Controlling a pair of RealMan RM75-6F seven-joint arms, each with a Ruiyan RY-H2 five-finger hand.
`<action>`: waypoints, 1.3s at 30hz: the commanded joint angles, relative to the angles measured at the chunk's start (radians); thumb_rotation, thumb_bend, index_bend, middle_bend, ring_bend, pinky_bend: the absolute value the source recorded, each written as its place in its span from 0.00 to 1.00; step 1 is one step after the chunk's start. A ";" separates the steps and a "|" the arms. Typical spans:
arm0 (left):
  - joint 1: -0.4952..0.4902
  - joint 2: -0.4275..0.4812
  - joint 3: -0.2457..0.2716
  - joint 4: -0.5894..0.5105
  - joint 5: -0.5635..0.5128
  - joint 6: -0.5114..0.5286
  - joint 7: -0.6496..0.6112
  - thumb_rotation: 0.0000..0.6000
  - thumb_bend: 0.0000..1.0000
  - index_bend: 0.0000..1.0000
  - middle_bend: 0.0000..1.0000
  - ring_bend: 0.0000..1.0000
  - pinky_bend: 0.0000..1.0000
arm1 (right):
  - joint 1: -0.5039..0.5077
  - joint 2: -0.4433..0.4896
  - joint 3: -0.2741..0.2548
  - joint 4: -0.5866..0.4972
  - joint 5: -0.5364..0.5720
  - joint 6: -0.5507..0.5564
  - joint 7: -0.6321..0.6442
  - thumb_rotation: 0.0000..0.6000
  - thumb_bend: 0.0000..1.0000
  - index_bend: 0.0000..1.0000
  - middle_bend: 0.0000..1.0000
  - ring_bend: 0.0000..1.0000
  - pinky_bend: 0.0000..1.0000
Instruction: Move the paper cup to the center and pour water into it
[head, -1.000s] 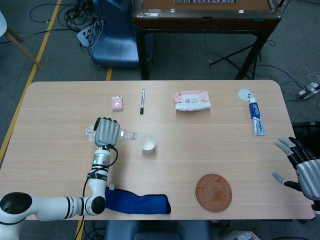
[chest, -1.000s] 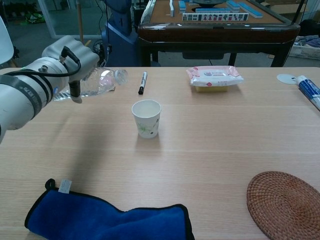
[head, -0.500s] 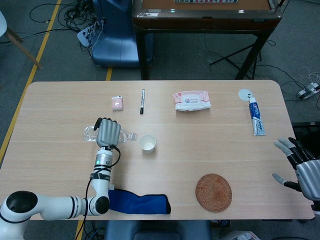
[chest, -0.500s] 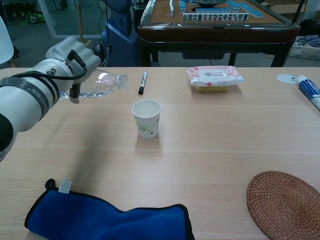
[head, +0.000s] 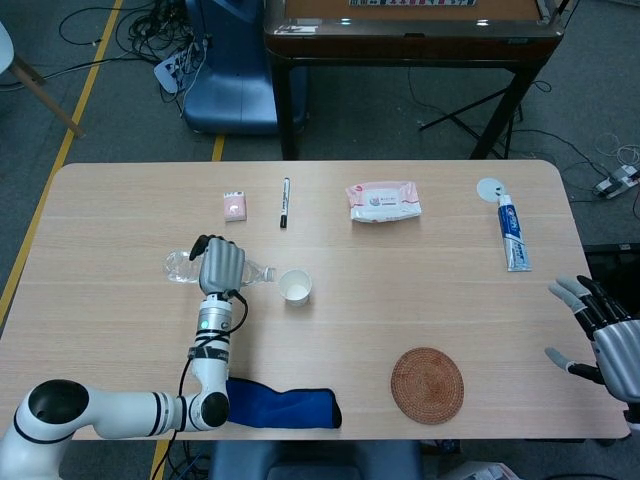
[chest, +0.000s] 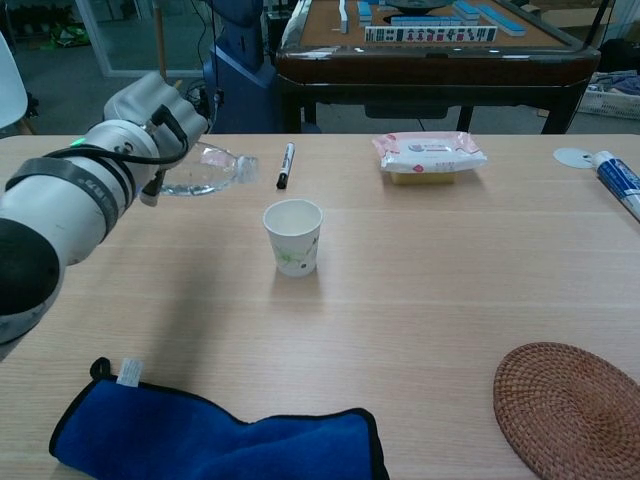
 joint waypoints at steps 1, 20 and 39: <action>-0.004 -0.006 0.001 0.007 -0.008 0.005 0.012 1.00 0.06 0.72 0.77 0.59 0.61 | 0.001 0.000 0.000 0.000 0.001 -0.002 0.001 1.00 0.00 0.18 0.16 0.08 0.32; -0.010 -0.017 0.022 0.033 0.000 0.008 0.055 1.00 0.06 0.72 0.77 0.59 0.61 | 0.003 0.001 0.000 0.000 0.004 -0.010 0.003 1.00 0.00 0.18 0.16 0.08 0.32; -0.021 -0.036 0.006 0.046 -0.003 0.020 0.085 1.00 0.06 0.72 0.77 0.60 0.61 | 0.005 0.003 -0.002 0.000 0.004 -0.014 0.006 1.00 0.00 0.18 0.16 0.08 0.32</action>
